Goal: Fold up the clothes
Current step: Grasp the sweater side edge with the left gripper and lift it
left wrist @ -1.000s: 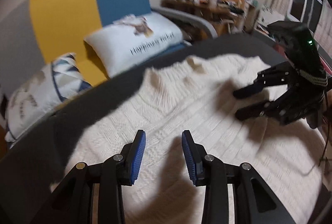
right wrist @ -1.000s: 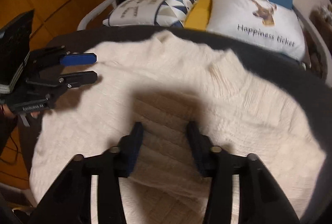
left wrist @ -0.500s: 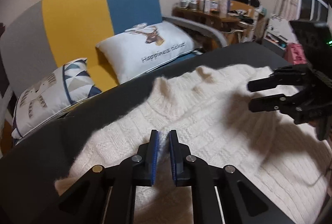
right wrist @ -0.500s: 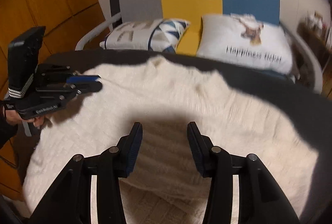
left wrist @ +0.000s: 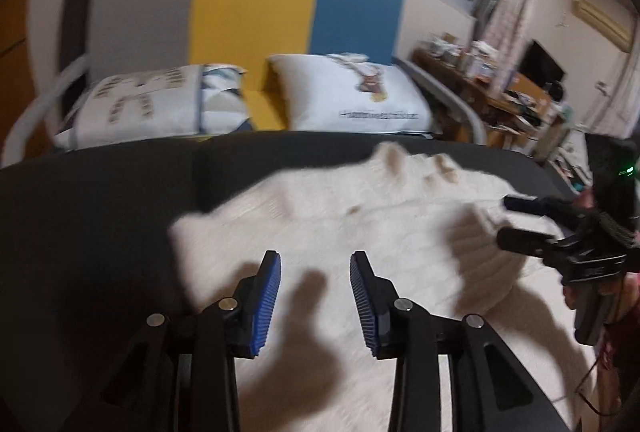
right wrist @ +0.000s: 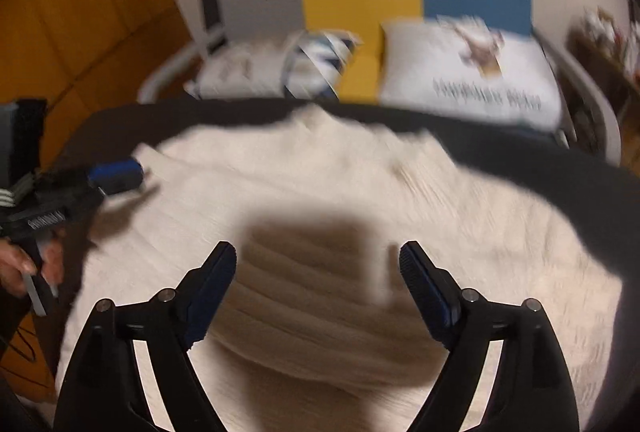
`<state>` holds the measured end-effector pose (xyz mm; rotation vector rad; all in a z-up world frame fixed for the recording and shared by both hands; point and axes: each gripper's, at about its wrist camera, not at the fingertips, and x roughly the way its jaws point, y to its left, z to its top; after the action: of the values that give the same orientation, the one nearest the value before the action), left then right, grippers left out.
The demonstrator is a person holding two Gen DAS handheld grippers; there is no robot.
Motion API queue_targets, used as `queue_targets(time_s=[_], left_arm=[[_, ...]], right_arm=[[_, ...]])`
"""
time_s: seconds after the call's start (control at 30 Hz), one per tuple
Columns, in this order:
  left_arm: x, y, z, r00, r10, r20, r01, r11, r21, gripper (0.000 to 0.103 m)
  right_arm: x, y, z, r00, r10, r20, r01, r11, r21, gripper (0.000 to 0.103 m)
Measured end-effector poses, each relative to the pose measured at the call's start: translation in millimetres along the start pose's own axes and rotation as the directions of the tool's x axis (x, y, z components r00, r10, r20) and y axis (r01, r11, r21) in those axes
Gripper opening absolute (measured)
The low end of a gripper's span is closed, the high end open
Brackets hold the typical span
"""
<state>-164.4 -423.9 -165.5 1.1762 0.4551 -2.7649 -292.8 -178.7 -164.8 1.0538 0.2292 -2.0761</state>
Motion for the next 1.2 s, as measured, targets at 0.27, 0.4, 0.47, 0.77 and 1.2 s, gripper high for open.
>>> queue_targets(time_s=[0.27, 0.4, 0.47, 0.77, 1.2], left_arm=[[-9.8, 26.1, -11.9, 1.000, -0.007, 0.017, 0.009, 0.992, -0.127, 0.038], [-31.8, 60.0, -1.3, 0.997, -0.013, 0.079, 0.027, 0.983, -0.180, 0.038], [-32.8, 81.4, 2.8, 0.997, -0.040, 0.065, 0.052, 0.979, -0.197, 0.038], [36.0, 144.0, 7.5, 0.923, -0.376, -0.079, 0.287, 0.811, -0.510, 0.043], [-0.1, 54.2, 10.3, 0.998, 0.025, 0.057, -0.020, 0.997, -0.074, 0.011]], right_arm=[[41.5, 17.6, -11.4, 0.983, -0.170, -0.071, 0.171, 0.985, 0.009, 0.103], [26.2, 23.9, -9.6, 0.986, -0.161, -0.038, 0.161, 0.987, 0.005, 0.103], [14.2, 33.5, -7.8, 0.993, -0.122, -0.002, 0.122, 0.992, -0.020, 0.103], [39.1, 49.9, -22.8, 0.998, -0.070, -0.009, 0.069, 0.996, -0.048, 0.103], [44.5, 53.4, -30.7, 0.995, -0.096, -0.012, 0.095, 0.994, -0.052, 0.103]])
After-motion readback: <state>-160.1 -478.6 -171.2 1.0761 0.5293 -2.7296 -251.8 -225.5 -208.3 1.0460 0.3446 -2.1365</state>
